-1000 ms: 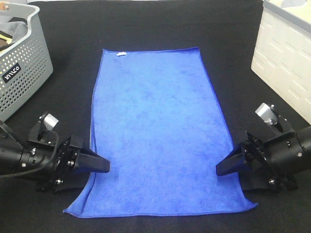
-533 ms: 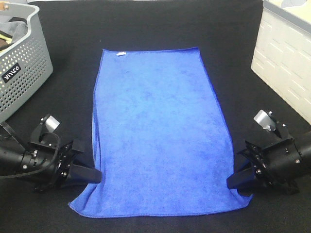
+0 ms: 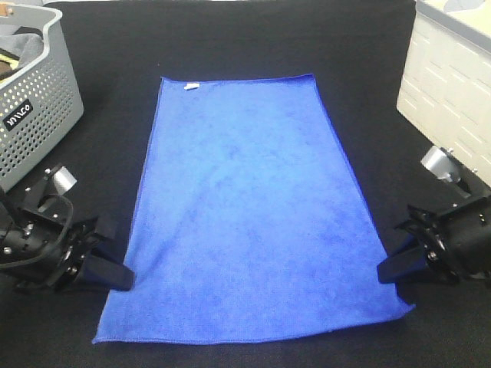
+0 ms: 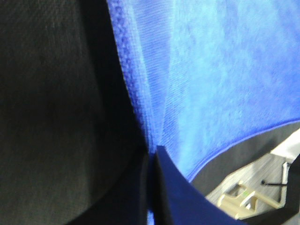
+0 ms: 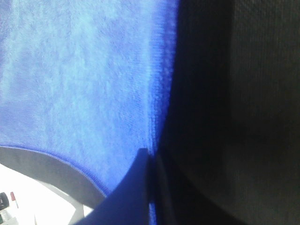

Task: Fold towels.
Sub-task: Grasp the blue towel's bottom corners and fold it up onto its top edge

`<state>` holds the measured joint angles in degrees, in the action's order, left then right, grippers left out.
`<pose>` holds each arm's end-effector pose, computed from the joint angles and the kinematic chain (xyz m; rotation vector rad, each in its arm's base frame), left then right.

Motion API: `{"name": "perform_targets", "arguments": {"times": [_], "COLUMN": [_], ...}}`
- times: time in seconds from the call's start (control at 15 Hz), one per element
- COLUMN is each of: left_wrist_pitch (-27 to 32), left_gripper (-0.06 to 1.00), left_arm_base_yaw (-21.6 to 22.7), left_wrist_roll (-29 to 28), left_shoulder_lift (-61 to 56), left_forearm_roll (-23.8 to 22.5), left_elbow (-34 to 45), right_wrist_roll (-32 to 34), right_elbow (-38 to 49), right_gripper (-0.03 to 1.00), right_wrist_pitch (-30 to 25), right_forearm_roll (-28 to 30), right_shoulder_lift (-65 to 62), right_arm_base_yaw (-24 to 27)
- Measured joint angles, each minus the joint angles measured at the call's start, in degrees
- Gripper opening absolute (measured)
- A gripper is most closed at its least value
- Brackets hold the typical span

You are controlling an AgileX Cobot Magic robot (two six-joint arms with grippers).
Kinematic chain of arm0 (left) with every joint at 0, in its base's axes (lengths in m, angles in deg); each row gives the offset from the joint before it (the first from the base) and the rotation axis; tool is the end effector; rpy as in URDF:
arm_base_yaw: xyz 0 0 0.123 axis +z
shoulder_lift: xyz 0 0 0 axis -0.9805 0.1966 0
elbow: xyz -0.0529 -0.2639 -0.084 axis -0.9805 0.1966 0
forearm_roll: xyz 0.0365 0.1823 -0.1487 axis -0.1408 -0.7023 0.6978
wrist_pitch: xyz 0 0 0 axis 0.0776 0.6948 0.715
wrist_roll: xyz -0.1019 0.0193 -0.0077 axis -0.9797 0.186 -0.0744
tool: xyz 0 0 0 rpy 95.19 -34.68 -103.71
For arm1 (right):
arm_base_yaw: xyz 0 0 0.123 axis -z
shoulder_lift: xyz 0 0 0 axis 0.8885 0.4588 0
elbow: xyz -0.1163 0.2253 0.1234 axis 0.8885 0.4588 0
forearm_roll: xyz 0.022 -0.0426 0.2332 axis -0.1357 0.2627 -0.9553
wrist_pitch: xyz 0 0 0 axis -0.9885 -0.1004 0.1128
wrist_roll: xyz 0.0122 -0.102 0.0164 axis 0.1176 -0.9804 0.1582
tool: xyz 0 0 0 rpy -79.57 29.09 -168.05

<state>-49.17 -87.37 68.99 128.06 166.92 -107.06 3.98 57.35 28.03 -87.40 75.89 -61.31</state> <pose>0.2320 -0.0998 0.1026 -0.0893 2.8289 -1.0366 0.2143 0.0515 0.1189 0.1895 2.8494 0.8628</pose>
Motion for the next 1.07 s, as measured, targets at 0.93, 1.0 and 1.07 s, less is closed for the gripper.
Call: {"name": "perform_targets", "arguments": {"times": [0.93, 1.0, 1.07], "left_wrist_pitch": [-4.35, -5.1, -5.61], "left_gripper": [0.0, 0.0, 0.0], "left_arm_base_yaw": [0.0, 0.0, 0.0], "left_wrist_roll": [-11.8, -12.83, -13.87], "left_shoulder_lift": [-16.21, -16.1, -15.7], "left_forearm_roll": [-10.43, -10.43, -10.54], "left_elbow": [8.77, 6.42, 3.84], "right_wrist_roll": [2.52, 2.86, 3.84], "right_elbow": [9.8, 6.99, 3.32], "right_gripper": [0.0, 0.0, 0.0], "right_wrist_pitch": [-0.4, -0.4, -0.46], "right_forearm_roll": [0.52, 0.57, 0.97], "right_shoulder_lift": [-16.67, -16.62, -16.27], "right_arm_base_yaw": [-0.06, -0.06, -0.06]}}
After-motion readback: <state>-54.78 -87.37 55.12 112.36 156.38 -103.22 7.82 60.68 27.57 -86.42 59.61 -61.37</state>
